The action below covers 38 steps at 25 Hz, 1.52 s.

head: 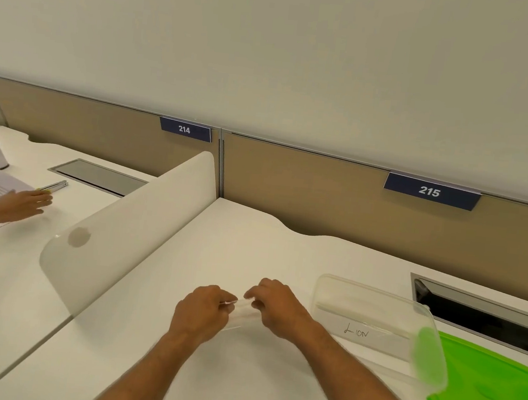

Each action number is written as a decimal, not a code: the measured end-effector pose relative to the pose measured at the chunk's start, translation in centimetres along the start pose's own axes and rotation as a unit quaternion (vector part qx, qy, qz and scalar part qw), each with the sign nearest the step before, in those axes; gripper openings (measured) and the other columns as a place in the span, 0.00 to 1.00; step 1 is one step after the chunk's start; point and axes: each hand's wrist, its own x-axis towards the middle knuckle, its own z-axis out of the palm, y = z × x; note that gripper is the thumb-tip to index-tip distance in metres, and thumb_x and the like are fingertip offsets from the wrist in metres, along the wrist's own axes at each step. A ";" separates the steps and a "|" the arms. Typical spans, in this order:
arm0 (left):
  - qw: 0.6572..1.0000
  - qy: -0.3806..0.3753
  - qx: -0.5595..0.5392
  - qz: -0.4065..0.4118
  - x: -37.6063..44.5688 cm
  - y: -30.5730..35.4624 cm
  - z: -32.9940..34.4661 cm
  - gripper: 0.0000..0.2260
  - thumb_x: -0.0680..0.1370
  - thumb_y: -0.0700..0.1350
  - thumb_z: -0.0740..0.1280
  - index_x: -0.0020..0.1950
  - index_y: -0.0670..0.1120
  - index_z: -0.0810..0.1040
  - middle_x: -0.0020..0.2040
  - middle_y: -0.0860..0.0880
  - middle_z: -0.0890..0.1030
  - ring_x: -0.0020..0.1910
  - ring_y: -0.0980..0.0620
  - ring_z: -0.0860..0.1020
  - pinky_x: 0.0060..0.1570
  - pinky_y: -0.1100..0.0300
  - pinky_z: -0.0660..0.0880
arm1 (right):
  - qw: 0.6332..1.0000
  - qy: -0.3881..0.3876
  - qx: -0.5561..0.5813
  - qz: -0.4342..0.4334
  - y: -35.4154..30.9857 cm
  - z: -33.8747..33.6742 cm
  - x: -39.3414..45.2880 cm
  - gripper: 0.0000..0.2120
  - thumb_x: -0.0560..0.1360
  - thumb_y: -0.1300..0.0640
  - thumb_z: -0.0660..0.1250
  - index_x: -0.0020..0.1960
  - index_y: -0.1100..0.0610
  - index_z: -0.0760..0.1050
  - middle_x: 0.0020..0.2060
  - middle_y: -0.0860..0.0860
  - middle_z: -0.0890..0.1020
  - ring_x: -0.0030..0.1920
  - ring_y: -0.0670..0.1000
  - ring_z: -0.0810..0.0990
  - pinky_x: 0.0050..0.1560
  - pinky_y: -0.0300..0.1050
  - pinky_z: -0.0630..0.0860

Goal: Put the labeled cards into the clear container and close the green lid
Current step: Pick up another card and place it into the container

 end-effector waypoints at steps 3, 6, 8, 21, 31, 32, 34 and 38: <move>1.000 0.017 -0.013 0.014 0.2 0.6 -2.2 0.11 0.79 0.52 0.65 0.58 0.60 0.83 0.56 0.59 0.83 0.55 0.57 0.79 0.51 0.60 0.75 | 0.998 0.054 0.034 -0.012 -0.6 -1.6 -0.6 0.17 0.77 0.51 0.64 0.66 0.51 0.73 0.57 0.49 0.78 0.58 0.51 0.74 0.62 0.48 0.69; 0.998 -0.014 -0.062 0.014 0.9 1.4 -4.6 0.09 0.78 0.49 0.68 0.55 0.58 0.85 0.49 0.59 0.85 0.47 0.58 0.80 0.44 0.62 0.74 | 0.995 0.069 0.032 -0.065 -0.3 -3.4 -1.9 0.31 0.69 0.40 0.69 0.69 0.48 0.68 0.62 0.46 0.75 0.62 0.48 0.71 0.65 0.45 0.66; 0.992 -0.060 -0.113 0.020 1.4 1.9 -6.0 0.08 0.77 0.47 0.69 0.53 0.55 0.86 0.41 0.56 0.85 0.38 0.58 0.79 0.38 0.64 0.72 | 0.993 0.068 0.014 -0.098 0.1 -4.4 -2.7 0.36 0.66 0.39 0.71 0.71 0.48 0.66 0.65 0.46 0.73 0.64 0.47 0.69 0.65 0.42 0.64; 0.915 -0.291 -0.269 0.074 1.7 6.7 -7.2 0.29 0.78 0.67 0.56 0.50 0.45 0.87 0.49 0.49 0.86 0.45 0.53 0.80 0.47 0.60 0.74 | 0.966 0.109 0.221 0.084 5.5 -10.6 -9.9 0.15 0.62 0.48 0.79 0.47 0.50 0.84 0.43 0.44 0.86 0.45 0.43 0.83 0.48 0.41 0.80; 0.933 -0.247 -0.191 0.178 3.6 12.2 -4.0 0.18 0.66 0.58 0.77 0.53 0.52 0.86 0.50 0.57 0.86 0.51 0.55 0.82 0.54 0.52 0.81 | 0.957 0.131 0.200 0.167 10.0 -13.9 -15.1 0.15 0.65 0.49 0.79 0.49 0.51 0.84 0.44 0.44 0.86 0.43 0.40 0.83 0.46 0.35 0.77; 0.937 -0.236 -0.176 0.187 3.7 13.0 -3.5 0.17 0.68 0.57 0.77 0.54 0.52 0.86 0.51 0.57 0.85 0.51 0.56 0.82 0.53 0.52 0.81 | 0.957 0.128 0.190 0.178 10.5 -14.2 -15.6 0.16 0.65 0.48 0.79 0.50 0.51 0.84 0.44 0.42 0.85 0.44 0.39 0.82 0.47 0.34 0.76; 0.943 -0.217 -0.139 0.209 4.0 14.6 -2.4 0.18 0.70 0.55 0.76 0.57 0.52 0.85 0.56 0.57 0.84 0.54 0.57 0.81 0.53 0.54 0.81 | 0.957 0.113 0.167 0.207 11.5 -14.3 -16.4 0.18 0.65 0.47 0.79 0.52 0.50 0.83 0.46 0.41 0.85 0.46 0.38 0.82 0.50 0.35 0.76; 0.939 -0.221 -0.016 0.264 4.5 17.1 0.0 0.20 0.73 0.55 0.73 0.63 0.51 0.82 0.60 0.53 0.82 0.57 0.51 0.80 0.56 0.55 0.77 | 0.966 0.043 0.087 0.240 13.1 -14.3 -17.2 0.22 0.66 0.42 0.77 0.57 0.49 0.81 0.50 0.43 0.84 0.53 0.44 0.80 0.56 0.39 0.75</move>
